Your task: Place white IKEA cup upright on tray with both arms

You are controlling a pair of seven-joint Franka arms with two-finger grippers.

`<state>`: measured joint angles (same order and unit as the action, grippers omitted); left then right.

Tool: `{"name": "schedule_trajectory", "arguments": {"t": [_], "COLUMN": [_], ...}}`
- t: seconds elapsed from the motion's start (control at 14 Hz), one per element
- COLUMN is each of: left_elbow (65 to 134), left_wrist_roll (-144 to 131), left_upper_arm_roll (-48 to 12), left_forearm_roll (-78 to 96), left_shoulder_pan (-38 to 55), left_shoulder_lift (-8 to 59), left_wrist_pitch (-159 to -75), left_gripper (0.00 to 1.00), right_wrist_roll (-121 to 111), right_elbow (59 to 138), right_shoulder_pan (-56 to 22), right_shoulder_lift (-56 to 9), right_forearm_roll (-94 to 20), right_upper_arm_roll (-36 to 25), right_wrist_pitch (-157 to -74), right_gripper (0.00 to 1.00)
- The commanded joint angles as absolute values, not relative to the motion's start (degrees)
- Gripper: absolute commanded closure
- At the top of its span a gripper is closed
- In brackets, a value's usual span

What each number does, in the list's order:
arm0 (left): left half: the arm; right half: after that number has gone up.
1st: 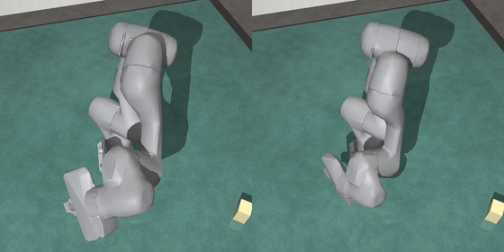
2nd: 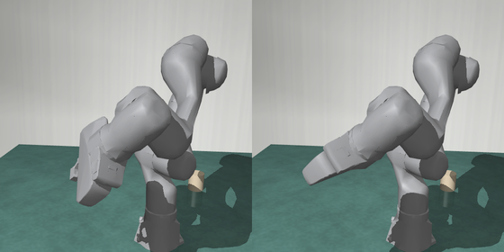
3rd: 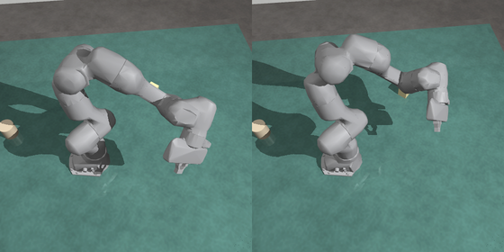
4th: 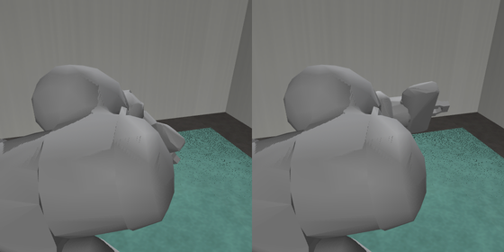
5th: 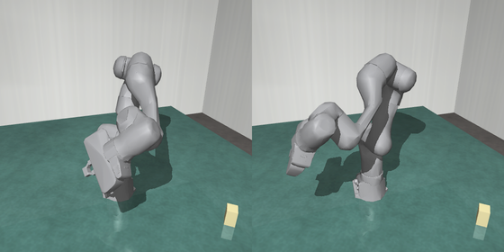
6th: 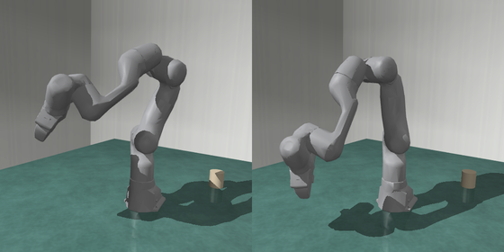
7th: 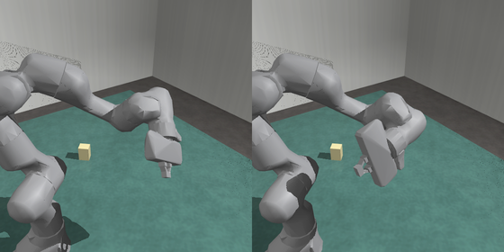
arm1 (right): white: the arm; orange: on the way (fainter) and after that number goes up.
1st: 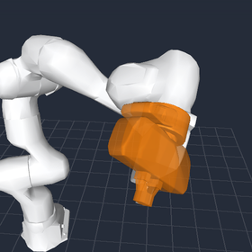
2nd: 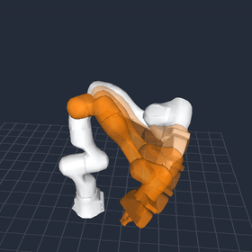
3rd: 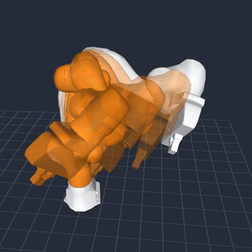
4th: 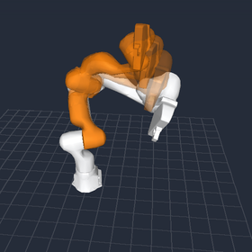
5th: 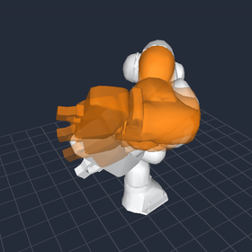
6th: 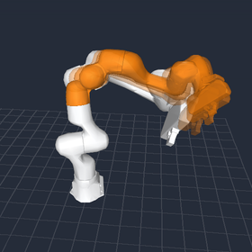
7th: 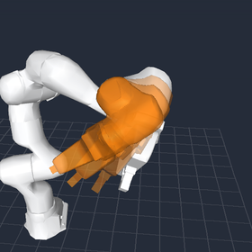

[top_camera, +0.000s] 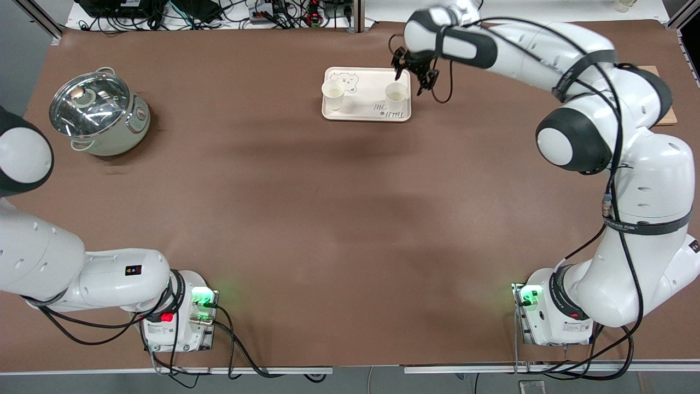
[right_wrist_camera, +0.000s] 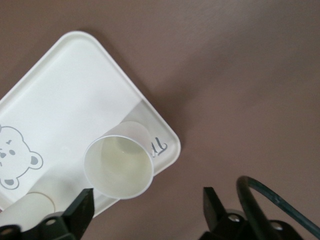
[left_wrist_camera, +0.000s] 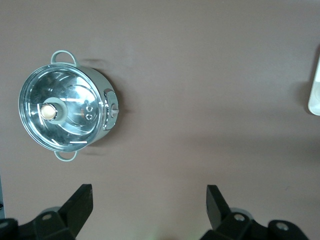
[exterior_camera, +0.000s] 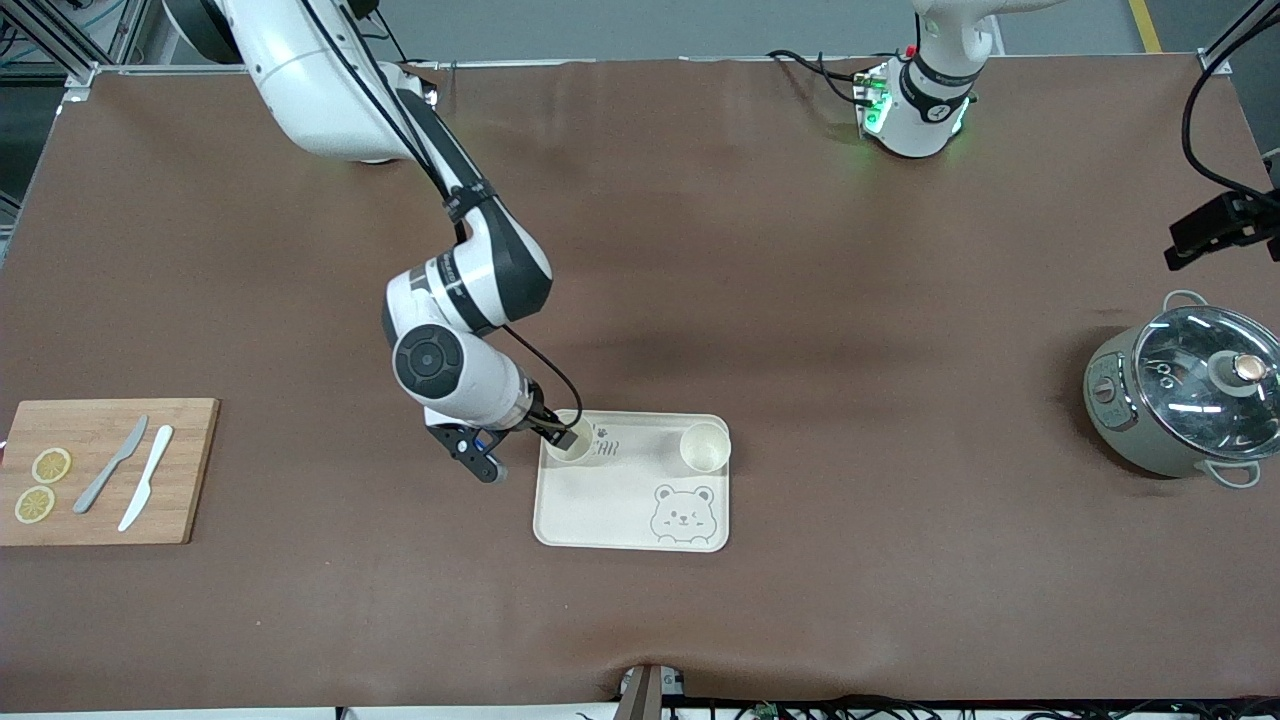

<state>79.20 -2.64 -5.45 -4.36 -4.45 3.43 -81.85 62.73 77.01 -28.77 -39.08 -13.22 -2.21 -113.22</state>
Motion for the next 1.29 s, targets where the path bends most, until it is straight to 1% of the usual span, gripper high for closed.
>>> {"name": "schedule_trajectory", "arguments": {"t": [0.0,0.07,0.21,0.36,0.43,0.5,0.57,0.71,0.86,1.0,1.14,1.21], "left_elbow": [83.4,84.2,85.5,85.6,86.4,87.0,87.4,87.3,86.1,85.8,85.9,85.9], "left_wrist_roll": [-4.1,-6.0,-7.0,-7.0,-6.9,-6.9,-6.9,-7.3,-6.8,-6.7,-6.5,-6.4], "left_upper_arm_roll": [-1.5,0.4,1.1,0.8,-0.5,-2.7,-3.5,-3.5,-3.5,-3.8,-4.2,-4.3], "left_forearm_roll": [-3.7,-3.4,1.2,2.0,1.9,1.8,1.8,1.1,-0.5,-1.8,-2.0,-2.0], "left_shoulder_pan": [1.6,4.1,4.0,3.3,1.9,-0.1,-0.8,-0.6,-0.5,-0.2,-0.3,-0.3], "left_shoulder_lift": [-0.6,-1.0,-2.9,-3.0,-3.2,-3.3,-3.9,-4.9,-4.6,-4.0,-3.6,-3.7], "left_wrist_pitch": [-83.6,-83.6,-83.9,-84.0,-84.1,-84.5,-84.5,-84.2,-84.1,-84.2,-84.2,-84.1], "left_gripper": [0.00,0.00,0.00,0.00,0.00,0.00,0.00,0.00,0.00,0.00,0.00,0.00], "right_wrist_roll": [62.1,62.9,63.2,62.8,61.7,58.0,51.8,43.4,38.8,29.5,25.4,20.4], "right_elbow": [76.6,77.2,77.4,78.2,78.8,79.4,79.9,80.5,84.7,88.8,90.5,90.9], "right_shoulder_pan": [-25.2,-24.2,-24.7,-24.5,-24.2,-23.6,-22.7,-21.2,-17.9,-16.3,-12.9,-12.1], "right_shoulder_lift": [-34.5,-32.8,-30.0,-26.6,-24.8,-23.3,-22.2,-19.4,-14.1,-9.2,-6.0,-4.9], "right_forearm_roll": [-13.8,-13.9,-11.5,-6.9,-5.2,-5.1,-5.1,-4.7,-4.7,-4.7,-4.6,-2.7], "right_upper_arm_roll": [-1.8,-1.8,-1.9,-1.8,-1.8,-1.8,-1.8,-1.9,-1.8,-2.0,-1.9,-2.0], "right_wrist_pitch": [-106.7,-105.2,-100.2,-97.3,-97.0,-96.7,-95.1,-91.2,-90.8,-90.5,-88.3,-87.3], "right_gripper": [0.00,0.00,0.00,0.00,0.00,0.00,0.00,0.00,0.00,0.00,0.00,0.00]}}
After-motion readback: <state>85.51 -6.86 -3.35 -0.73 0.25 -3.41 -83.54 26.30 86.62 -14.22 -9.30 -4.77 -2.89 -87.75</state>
